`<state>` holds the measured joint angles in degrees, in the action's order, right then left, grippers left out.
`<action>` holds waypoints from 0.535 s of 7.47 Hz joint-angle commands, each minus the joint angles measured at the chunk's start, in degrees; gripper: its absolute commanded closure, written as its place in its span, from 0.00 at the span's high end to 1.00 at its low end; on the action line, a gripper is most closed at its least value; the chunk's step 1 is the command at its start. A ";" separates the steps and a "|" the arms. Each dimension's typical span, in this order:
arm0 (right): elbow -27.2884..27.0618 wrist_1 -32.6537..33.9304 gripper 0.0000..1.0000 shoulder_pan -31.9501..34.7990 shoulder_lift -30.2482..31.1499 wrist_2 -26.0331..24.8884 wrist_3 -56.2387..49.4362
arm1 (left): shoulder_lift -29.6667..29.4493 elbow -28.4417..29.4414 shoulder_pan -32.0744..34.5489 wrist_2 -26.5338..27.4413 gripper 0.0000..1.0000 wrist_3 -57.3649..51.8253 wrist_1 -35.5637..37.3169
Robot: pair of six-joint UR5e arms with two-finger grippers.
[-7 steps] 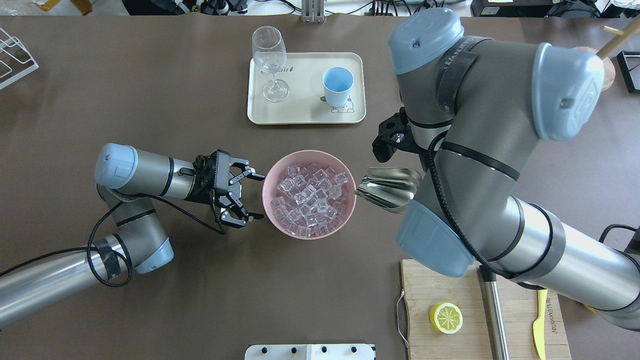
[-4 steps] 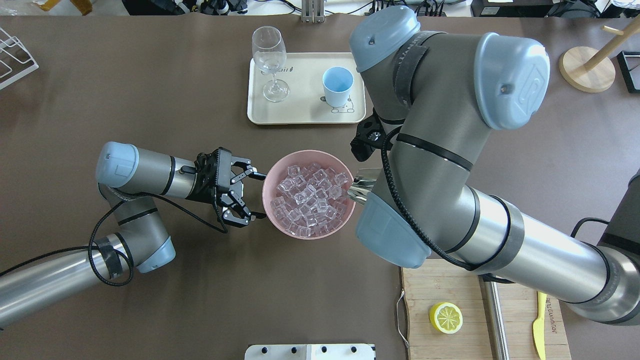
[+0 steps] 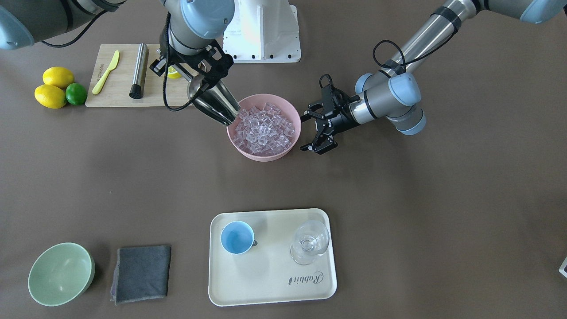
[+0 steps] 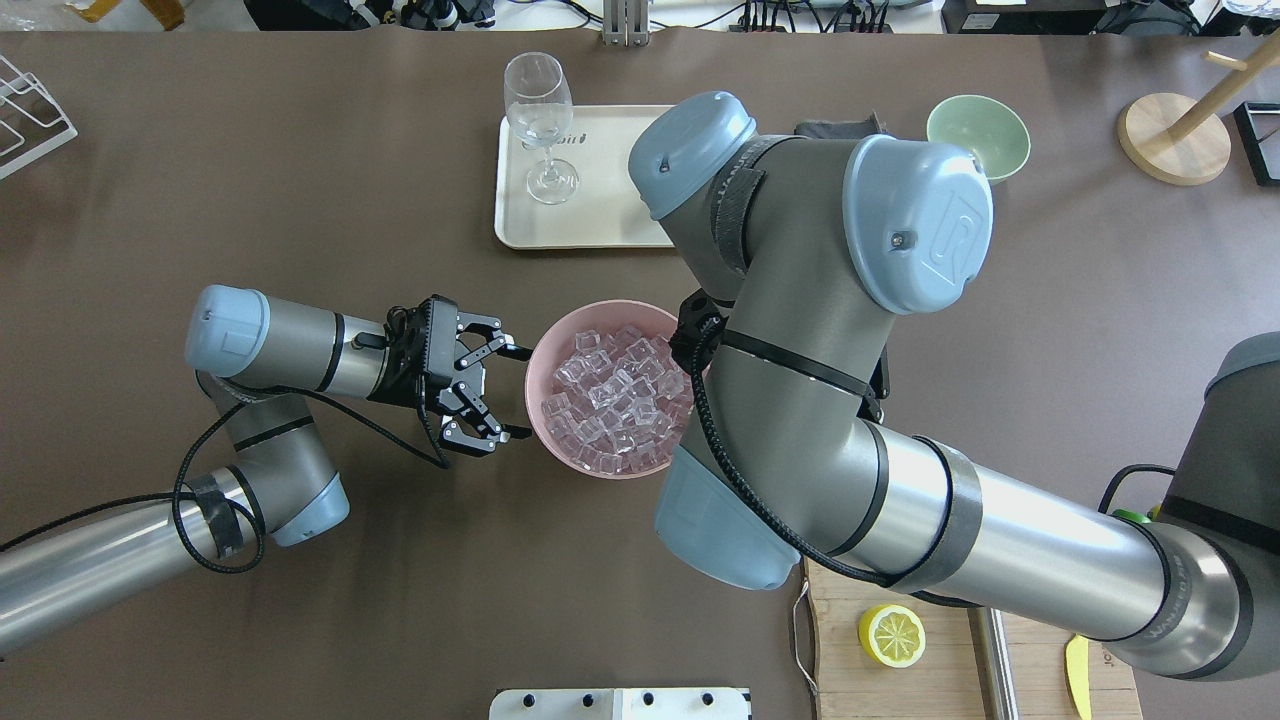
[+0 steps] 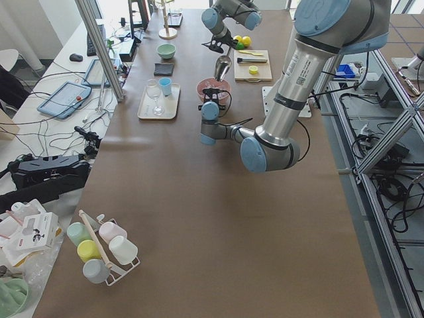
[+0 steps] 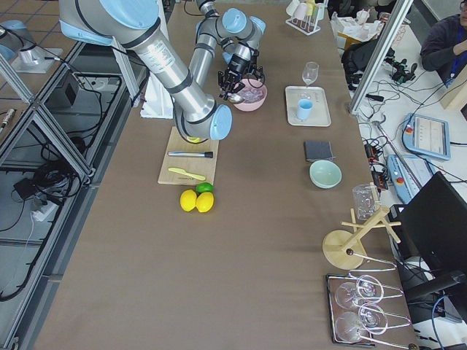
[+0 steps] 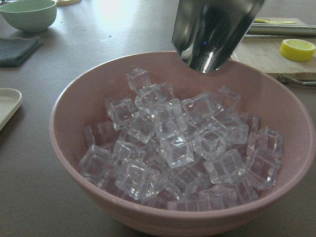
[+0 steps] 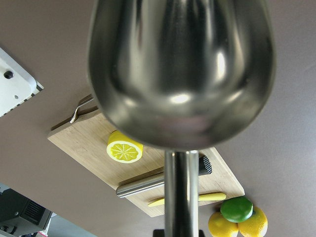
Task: Put ice in cup with scoop
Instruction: 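Dig the scoop into the ice cubes with the right gripper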
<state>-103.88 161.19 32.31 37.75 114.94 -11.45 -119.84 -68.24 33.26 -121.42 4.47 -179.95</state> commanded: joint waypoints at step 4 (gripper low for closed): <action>5.69 0.00 0.00 -0.76 -3.81 0.28 0.99 | 0.57 0.04 0.14 0.22 0.98 0.10 -1.90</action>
<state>-100.73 161.27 31.59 35.48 115.06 -10.57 -119.31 -68.18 33.47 -121.32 4.55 -181.74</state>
